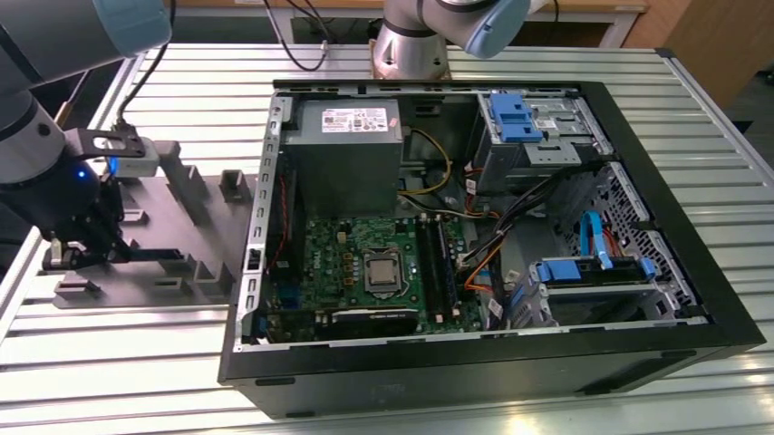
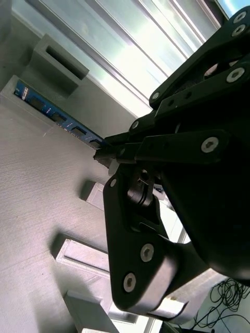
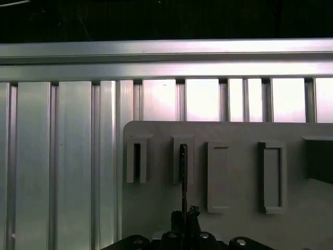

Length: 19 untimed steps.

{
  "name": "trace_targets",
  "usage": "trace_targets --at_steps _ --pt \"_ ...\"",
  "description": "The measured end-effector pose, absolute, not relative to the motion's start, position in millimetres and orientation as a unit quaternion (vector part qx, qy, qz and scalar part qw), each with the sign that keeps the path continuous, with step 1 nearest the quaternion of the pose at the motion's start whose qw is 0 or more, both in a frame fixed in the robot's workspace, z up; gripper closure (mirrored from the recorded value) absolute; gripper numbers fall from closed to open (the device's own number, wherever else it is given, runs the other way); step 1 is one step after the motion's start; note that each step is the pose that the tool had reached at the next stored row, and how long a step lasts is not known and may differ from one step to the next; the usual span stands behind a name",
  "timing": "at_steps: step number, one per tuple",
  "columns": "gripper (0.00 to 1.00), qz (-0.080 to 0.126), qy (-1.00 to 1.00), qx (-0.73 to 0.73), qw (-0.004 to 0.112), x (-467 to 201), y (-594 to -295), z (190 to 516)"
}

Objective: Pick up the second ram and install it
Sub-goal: 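Pick up the second ram and move it above second insertion slot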

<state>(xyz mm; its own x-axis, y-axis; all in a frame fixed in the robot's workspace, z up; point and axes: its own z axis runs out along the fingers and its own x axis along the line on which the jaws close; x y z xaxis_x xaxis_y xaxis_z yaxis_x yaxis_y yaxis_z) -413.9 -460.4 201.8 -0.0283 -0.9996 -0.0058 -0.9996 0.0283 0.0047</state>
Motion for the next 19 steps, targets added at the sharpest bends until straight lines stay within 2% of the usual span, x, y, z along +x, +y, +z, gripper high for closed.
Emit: trace_targets --at_steps 19 --pt "0.86 0.004 0.717 -0.697 0.0 -413.9 -460.4 206.1"
